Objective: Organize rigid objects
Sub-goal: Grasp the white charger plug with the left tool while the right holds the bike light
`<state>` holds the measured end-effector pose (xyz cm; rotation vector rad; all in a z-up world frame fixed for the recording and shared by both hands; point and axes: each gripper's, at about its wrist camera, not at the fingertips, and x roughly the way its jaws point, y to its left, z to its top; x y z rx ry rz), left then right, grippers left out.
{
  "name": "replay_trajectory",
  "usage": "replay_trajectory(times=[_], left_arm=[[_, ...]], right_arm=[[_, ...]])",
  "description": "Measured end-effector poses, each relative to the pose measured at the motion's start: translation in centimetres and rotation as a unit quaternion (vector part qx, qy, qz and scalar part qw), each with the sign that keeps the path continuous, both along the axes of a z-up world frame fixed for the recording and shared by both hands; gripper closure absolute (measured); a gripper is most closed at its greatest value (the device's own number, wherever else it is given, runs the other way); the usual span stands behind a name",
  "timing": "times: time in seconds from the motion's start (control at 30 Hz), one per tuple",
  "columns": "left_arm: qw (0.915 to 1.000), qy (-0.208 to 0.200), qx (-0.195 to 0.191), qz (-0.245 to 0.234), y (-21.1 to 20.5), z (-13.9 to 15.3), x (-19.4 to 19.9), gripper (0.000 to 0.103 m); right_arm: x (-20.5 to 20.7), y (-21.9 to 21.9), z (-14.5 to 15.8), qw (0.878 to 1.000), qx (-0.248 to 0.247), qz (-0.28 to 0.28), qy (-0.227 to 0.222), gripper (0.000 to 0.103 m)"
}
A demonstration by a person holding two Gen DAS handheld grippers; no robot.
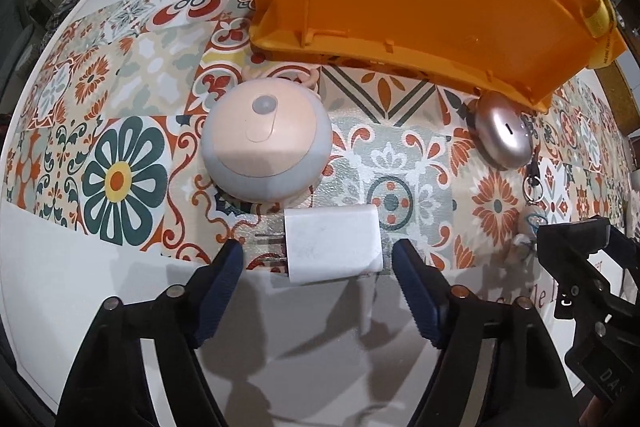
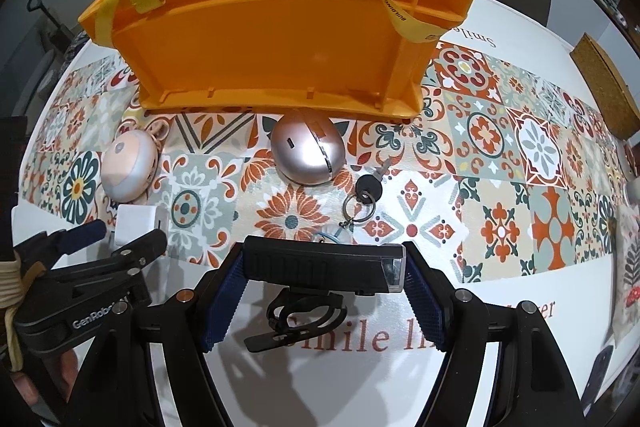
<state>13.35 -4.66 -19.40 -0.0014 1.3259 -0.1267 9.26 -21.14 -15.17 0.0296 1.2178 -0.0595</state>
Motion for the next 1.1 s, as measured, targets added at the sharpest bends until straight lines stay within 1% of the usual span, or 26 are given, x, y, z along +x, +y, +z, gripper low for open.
replay_trajectory(times=[0.07,0.2,0.27,0.47,0.57,0.77,0.93,1.1], left_arm=[[1.0,0.0,0.003,0.002,-0.1,-0.1,0.1,0.032],[0.9999,0.001,0.011,-0.002,-0.5,-0.6,0.3,0.04],[0.9999,-0.002,0.012,-0.003,-0.6,-0.7,0.3,0.041],[0.9999,-0.009,0.007,-0.004,-0.6,-1.1,0.5,0.041],[1.0,-0.007,-0.003,0.0,0.2,-0.7,-0.1,0.041],[0.9998,-0.016,-0.013,0.0,1.4,0.2,-0.8,0.041],[0.9997,-0.02,-0.016,-0.001,2.0,0.6,-1.3,0.041],[0.9993,-0.034,-0.019,0.0,2.1,1.9,-2.4,0.041]], right_arm=[[0.1,0.1,-0.2,1.0,0.0,0.001,0.003,0.029],[0.2,0.3,-0.4,1.0,-0.001,0.004,0.007,0.029],[0.3,0.3,-0.5,1.0,-0.001,0.005,0.009,0.029],[0.2,0.4,-0.7,1.0,-0.001,0.004,0.011,0.029],[0.1,0.4,-0.7,1.0,0.0,0.004,0.011,0.029],[-0.1,0.5,-0.5,1.0,0.005,0.004,0.009,0.029],[-0.2,0.9,0.0,1.0,0.003,0.007,0.004,0.029],[-0.4,1.1,0.6,1.0,0.006,0.009,-0.002,0.029]])
